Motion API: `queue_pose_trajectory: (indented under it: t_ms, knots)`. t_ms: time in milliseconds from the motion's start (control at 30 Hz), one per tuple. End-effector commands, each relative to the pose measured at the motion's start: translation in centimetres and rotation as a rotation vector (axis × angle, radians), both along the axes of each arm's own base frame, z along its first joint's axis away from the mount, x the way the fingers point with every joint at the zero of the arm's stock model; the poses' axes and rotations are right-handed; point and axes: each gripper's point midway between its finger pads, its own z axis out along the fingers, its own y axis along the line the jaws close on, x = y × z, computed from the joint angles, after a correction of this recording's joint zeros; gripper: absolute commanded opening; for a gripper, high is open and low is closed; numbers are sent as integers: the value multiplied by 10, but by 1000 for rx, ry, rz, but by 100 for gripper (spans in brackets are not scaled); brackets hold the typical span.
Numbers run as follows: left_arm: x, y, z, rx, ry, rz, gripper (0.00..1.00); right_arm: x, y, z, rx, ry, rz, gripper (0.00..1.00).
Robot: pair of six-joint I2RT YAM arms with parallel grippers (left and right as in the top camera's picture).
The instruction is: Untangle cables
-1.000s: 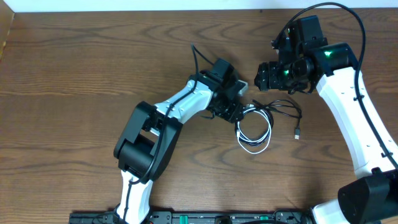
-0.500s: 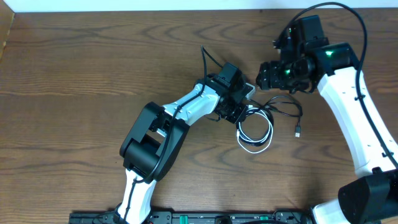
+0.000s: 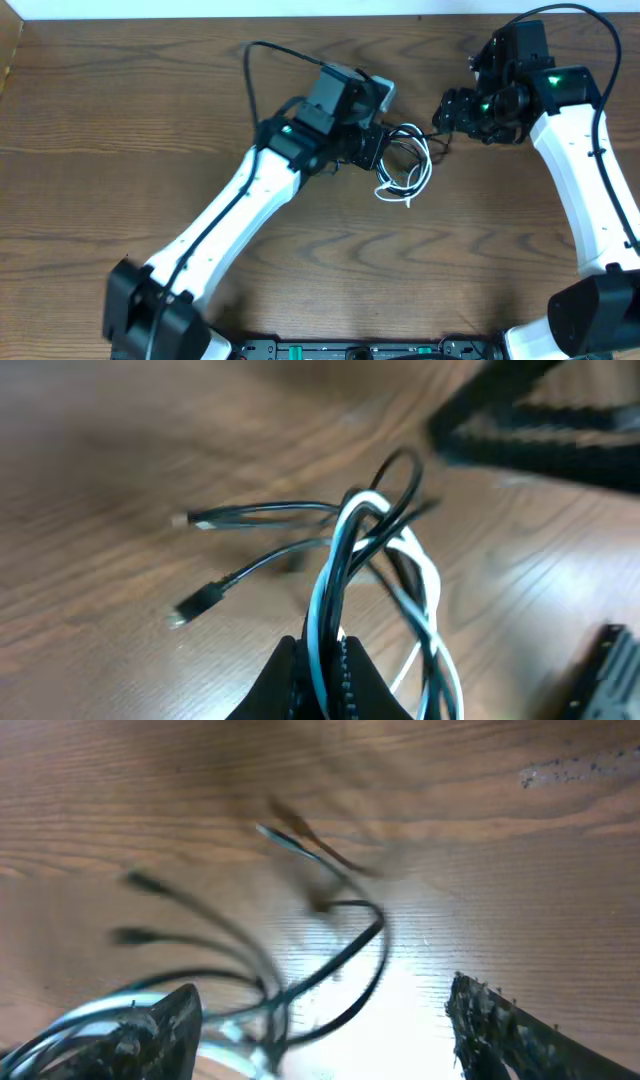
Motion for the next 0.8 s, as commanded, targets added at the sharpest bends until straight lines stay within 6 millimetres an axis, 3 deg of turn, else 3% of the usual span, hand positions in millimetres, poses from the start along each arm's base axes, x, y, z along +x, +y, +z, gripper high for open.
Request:
queue_pose_trajectory:
  t_ms: [0,100,167,200,767]
  knots:
    - [1,4,12,-24,14,54,8,4,3,-11,13,30,-3,76]
    - [7,11,13,-44,47,112,7,5,5,-15,23,42,1,80]
    - [10,15,13,-50,57,135,7,6,5,-18,18,48,0,90]
    - [12,17,13,-53,57,142,7,6,5,-19,16,51,-1,99]
    - [11,23,14,-10,10,116,7,6,5,-19,18,51,-1,99]
